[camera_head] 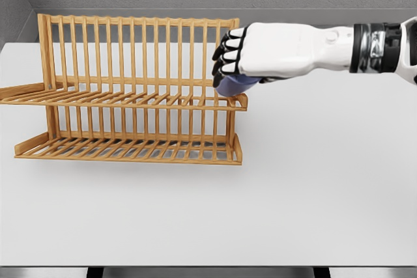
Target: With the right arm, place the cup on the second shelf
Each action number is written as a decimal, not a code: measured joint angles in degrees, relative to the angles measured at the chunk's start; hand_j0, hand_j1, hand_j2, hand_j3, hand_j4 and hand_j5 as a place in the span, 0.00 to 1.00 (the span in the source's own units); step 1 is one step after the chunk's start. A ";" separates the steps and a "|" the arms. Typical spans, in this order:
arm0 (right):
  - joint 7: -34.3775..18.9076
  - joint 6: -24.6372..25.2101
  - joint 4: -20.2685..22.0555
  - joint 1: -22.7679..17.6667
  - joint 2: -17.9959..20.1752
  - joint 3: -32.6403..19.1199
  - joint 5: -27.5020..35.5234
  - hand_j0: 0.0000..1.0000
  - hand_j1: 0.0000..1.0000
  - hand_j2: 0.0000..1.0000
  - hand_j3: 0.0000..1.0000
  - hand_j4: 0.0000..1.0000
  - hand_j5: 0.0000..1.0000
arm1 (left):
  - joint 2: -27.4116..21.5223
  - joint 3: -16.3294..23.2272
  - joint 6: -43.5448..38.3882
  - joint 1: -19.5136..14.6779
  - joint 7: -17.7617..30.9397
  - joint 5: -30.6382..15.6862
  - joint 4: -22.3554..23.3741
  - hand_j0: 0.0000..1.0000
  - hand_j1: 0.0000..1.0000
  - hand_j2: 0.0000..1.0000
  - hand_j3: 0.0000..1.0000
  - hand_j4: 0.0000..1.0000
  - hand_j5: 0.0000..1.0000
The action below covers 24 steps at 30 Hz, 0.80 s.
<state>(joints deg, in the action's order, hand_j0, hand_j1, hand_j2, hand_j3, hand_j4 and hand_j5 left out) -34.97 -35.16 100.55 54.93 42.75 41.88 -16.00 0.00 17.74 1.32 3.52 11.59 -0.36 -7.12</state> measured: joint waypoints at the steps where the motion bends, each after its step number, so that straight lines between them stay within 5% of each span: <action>1: 0.02 0.01 0.00 0.00 -0.09 0.30 0.02 0.70 0.70 0.70 0.70 0.70 0.70 | 0.00 0.00 0.00 0.00 0.00 0.01 0.00 1.00 1.00 1.00 1.00 1.00 1.00; 8: 0.04 0.04 0.00 0.00 -0.31 1.94 0.05 0.82 0.82 0.82 0.82 0.82 0.82 | 0.00 0.00 0.00 0.00 0.00 -0.02 0.00 1.00 1.00 1.00 1.00 1.00 1.00; 9: 0.02 0.02 0.00 0.00 -0.32 2.04 0.04 0.99 0.99 0.99 0.99 0.99 0.99 | 0.00 0.00 0.00 0.00 0.00 -0.02 0.00 1.00 1.00 1.00 1.00 1.00 1.00; 19: -0.06 -0.02 -0.04 1.76 -0.31 0.47 0.04 1.00 1.00 1.00 1.00 1.00 1.00 | 0.00 0.00 0.00 0.00 0.00 -0.01 0.00 1.00 1.00 1.00 1.00 1.00 1.00; 22: -0.06 -0.04 -0.16 -0.35 0.60 -6.68 0.28 1.00 1.00 1.00 1.00 1.00 1.00 | 0.00 0.01 0.00 0.00 0.00 -0.01 0.00 1.00 1.00 1.00 1.00 1.00 1.00; 24: -0.02 0.12 -0.69 -9.24 3.59 -13.40 0.68 1.00 1.00 1.00 1.00 1.00 1.00 | 0.00 0.01 0.00 0.00 0.00 0.00 0.02 1.00 1.00 1.00 1.00 1.00 1.00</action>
<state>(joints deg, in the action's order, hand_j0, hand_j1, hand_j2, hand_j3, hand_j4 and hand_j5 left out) -35.00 -35.03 99.85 45.69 46.34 28.48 -15.32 0.00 17.76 1.32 3.51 11.59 -0.36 -7.11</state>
